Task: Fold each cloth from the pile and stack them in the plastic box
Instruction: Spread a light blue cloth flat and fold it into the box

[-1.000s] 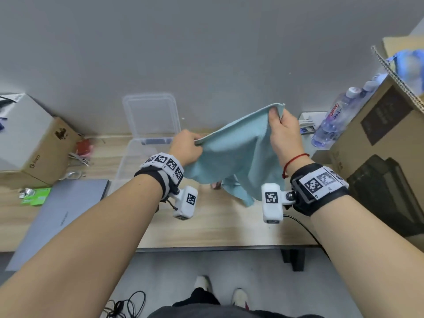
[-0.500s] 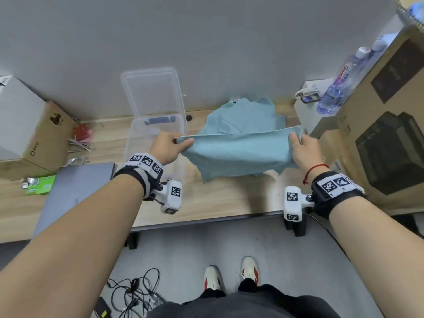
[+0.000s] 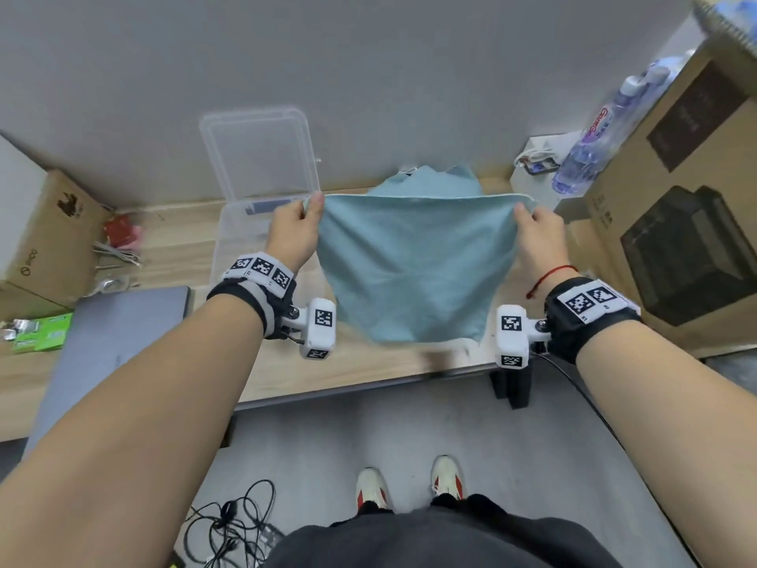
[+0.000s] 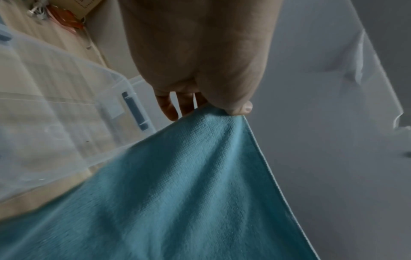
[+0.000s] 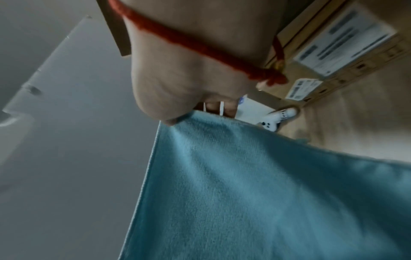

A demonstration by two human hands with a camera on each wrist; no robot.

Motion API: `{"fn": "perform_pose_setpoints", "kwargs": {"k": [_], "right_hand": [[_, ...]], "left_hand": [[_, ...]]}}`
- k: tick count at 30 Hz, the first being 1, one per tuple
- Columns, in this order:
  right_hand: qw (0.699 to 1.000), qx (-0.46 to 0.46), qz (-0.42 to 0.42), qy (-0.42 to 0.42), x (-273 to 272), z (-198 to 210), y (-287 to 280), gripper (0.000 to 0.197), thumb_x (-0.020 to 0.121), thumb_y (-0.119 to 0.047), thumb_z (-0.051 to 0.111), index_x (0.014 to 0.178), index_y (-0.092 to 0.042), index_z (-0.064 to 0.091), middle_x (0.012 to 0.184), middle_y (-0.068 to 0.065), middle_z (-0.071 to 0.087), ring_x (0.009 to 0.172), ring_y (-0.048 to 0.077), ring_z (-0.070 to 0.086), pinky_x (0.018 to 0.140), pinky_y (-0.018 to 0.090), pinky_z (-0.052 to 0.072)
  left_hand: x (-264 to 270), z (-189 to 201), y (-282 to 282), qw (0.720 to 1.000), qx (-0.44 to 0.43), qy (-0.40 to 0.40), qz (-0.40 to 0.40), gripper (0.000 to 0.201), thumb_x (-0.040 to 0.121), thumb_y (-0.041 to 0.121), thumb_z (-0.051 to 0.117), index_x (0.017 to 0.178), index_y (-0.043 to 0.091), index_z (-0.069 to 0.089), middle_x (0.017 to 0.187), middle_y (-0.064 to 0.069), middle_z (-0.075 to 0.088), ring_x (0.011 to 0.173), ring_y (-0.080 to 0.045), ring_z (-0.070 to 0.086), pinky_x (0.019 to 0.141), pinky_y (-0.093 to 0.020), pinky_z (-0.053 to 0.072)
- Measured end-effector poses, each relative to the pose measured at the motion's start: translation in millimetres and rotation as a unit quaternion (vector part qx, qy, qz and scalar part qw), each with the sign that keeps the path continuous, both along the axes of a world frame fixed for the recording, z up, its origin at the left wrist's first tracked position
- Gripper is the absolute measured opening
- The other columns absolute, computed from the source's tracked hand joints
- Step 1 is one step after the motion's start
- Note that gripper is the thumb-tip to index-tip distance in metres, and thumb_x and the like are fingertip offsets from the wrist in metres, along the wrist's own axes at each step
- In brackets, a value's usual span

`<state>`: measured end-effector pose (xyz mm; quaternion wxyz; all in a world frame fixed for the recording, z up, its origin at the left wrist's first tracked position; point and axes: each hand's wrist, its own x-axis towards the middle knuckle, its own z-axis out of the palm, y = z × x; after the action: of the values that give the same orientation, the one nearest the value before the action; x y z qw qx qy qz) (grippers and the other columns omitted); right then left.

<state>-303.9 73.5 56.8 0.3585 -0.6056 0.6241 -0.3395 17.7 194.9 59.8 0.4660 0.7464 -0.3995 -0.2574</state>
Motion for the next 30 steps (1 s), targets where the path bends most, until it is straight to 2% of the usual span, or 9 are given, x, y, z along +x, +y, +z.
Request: {"fn": "perform_pose_setpoints", "kwargs": {"k": [3, 6, 9, 13, 17, 20, 23, 26, 30], "right_hand": [[0.998, -0.028, -0.014, -0.058, 6, 32, -18, 0.03, 0.097, -0.014, 0.042, 0.071, -0.024, 0.053, 0.074, -0.007, 0.051, 0.078, 0.015, 0.049, 0.077, 0.025, 0.037], [0.99, -0.067, -0.03, -0.122, 7, 51, -22, 0.029, 0.092, 0.002, 0.04, 0.077, -0.002, 0.065, 0.075, -0.002, 0.054, 0.079, 0.014, 0.049, 0.072, 0.017, 0.039], [0.976, -0.055, -0.08, -0.197, 4, 48, -19, 0.03, 0.088, -0.009, 0.045, 0.062, -0.023, 0.051, 0.067, -0.01, 0.045, 0.062, 0.002, 0.041, 0.061, 0.015, 0.037], [0.99, 0.039, -0.086, -0.105, -12, -4, -6, 0.03, 0.082, -0.003, 0.045, 0.059, -0.021, 0.043, 0.067, -0.007, 0.04, 0.07, 0.011, 0.042, 0.055, 0.015, 0.033], [0.986, 0.124, -0.081, -0.071, -36, -77, 34, 0.022, 0.085, -0.022, 0.04, 0.064, -0.027, 0.04, 0.068, -0.006, 0.043, 0.065, 0.014, 0.042, 0.058, 0.023, 0.034], [0.983, 0.165, -0.08, -0.01, -56, -135, 62, 0.029, 0.088, -0.017, 0.042, 0.059, -0.023, 0.044, 0.069, 0.001, 0.048, 0.078, 0.02, 0.043, 0.064, 0.028, 0.033], [0.974, 0.201, -0.109, -0.006, -73, -174, 85, 0.022, 0.086, -0.015, 0.048, 0.067, -0.01, 0.057, 0.076, 0.006, 0.049, 0.078, 0.02, 0.041, 0.065, 0.028, 0.031], [0.97, 0.223, -0.098, 0.018, -77, -185, 91, 0.021, 0.09, -0.015, 0.047, 0.072, -0.013, 0.057, 0.077, 0.005, 0.051, 0.079, 0.021, 0.041, 0.068, 0.029, 0.031], [0.976, 0.207, -0.063, 0.004, -69, -187, 82, 0.022, 0.086, -0.023, 0.046, 0.065, -0.016, 0.046, 0.064, -0.005, 0.041, 0.074, 0.019, 0.035, 0.065, 0.031, 0.028]], "left_hand": [[-1, 26, -9, 0.997, -0.065, 0.008, 0.028, 0.047, 0.096, 0.048, 0.048, 0.06, 0.025, 0.027, 0.059, 0.005, 0.025, 0.057, -0.011, 0.024, 0.057, -0.031, 0.023], [-6, 41, -12, 0.993, -0.112, 0.024, 0.042, 0.047, 0.094, 0.05, 0.048, 0.06, 0.025, 0.027, 0.061, 0.004, 0.026, 0.061, -0.015, 0.025, 0.06, -0.032, 0.023], [-7, 33, -9, 0.993, -0.093, 0.041, 0.058, 0.062, 0.087, 0.064, 0.049, 0.064, 0.007, 0.042, 0.067, -0.004, 0.033, 0.066, -0.016, 0.031, 0.062, -0.032, 0.027], [-26, -17, 15, 0.998, 0.006, 0.037, 0.052, 0.062, 0.085, 0.066, 0.047, 0.081, 0.007, 0.064, 0.074, -0.003, 0.058, 0.068, -0.014, 0.05, 0.063, -0.03, 0.04], [-42, -88, 50, 0.993, 0.099, 0.048, 0.038, 0.059, 0.085, 0.066, 0.049, 0.082, 0.01, 0.068, 0.085, -0.011, 0.072, 0.08, -0.025, 0.069, 0.074, -0.042, 0.056], [-57, -140, 76, 0.987, 0.16, 0.027, 0.003, 0.068, 0.084, 0.068, 0.045, 0.077, 0.004, 0.065, 0.083, -0.02, 0.071, 0.082, -0.034, 0.068, 0.076, -0.046, 0.055], [-70, -179, 100, 0.982, 0.185, -0.002, -0.036, 0.077, 0.082, 0.071, 0.037, 0.08, -0.001, 0.064, 0.082, -0.018, 0.069, 0.077, -0.027, 0.065, 0.074, -0.044, 0.053], [-73, -195, 103, 0.974, 0.22, -0.018, -0.047, 0.079, 0.083, 0.071, 0.032, 0.08, -0.001, 0.063, 0.083, -0.021, 0.068, 0.082, -0.034, 0.064, 0.076, -0.048, 0.051], [-73, -198, 93, 0.973, 0.225, -0.029, -0.032, 0.065, 0.093, 0.057, 0.038, 0.07, -0.002, 0.052, 0.071, -0.022, 0.059, 0.07, -0.032, 0.057, 0.065, -0.038, 0.042]]}}
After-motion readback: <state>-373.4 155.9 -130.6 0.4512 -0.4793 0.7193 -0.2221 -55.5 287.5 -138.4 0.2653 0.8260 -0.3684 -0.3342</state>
